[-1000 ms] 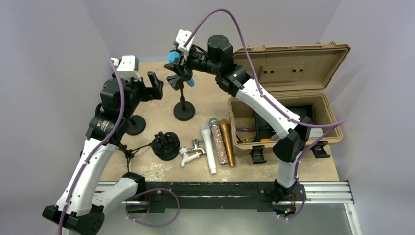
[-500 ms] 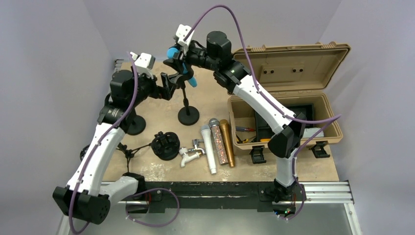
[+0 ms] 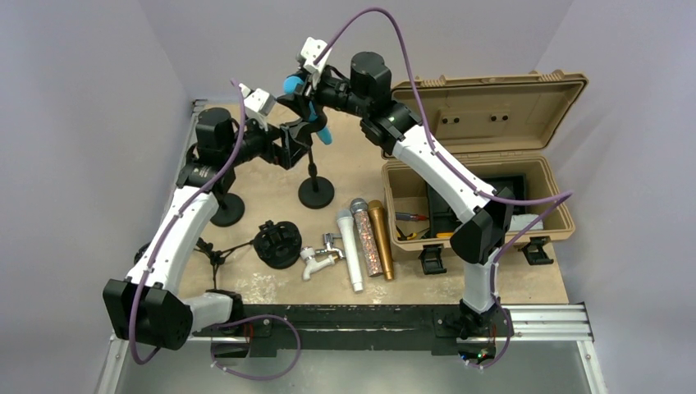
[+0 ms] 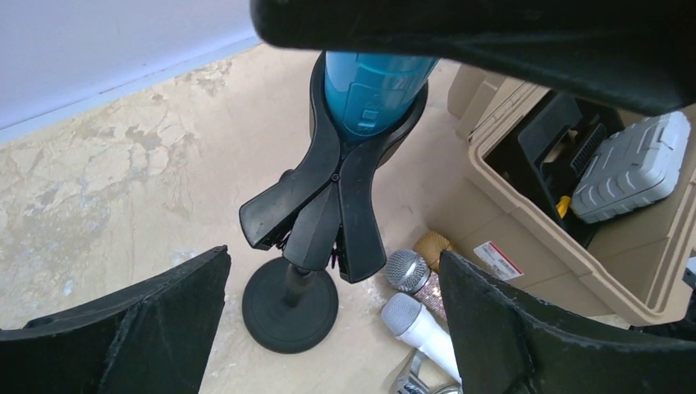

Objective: Remove the microphone from the stand

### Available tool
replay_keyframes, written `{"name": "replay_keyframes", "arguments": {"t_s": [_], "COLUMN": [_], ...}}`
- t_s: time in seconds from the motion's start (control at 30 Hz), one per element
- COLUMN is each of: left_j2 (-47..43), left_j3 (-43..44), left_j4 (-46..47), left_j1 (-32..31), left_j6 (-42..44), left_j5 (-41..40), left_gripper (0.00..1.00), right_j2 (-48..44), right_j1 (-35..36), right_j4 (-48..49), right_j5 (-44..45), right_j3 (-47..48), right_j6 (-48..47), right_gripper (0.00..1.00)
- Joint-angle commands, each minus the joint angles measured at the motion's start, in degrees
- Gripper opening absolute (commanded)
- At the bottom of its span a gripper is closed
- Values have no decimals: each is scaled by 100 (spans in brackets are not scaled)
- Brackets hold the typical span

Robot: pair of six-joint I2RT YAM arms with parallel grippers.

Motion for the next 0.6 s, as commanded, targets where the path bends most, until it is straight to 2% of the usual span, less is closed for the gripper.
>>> {"name": "replay_keyframes", "arguments": {"t_s": [0.0, 0.1, 0.4, 0.57], "left_j2": [109, 257, 612, 772], "left_j3": [90, 229, 514, 648], "left_j4": [303, 281, 464, 570], "left_j1": [35, 42, 114, 176], "left_j6": [460, 500, 217, 35], "left_j5": [9, -179, 591, 891], "left_gripper": [96, 99, 98, 89], "right_j2": [-318, -298, -308, -272], "right_j1": [-34, -34, -35, -36], "right_j4": [490, 470, 461, 458], "right_j5": [0, -9, -17, -17], "right_j3": [23, 70, 55, 83], "right_j6": [-27, -22, -26, -26], "right_gripper": [20, 20, 20, 20]}}
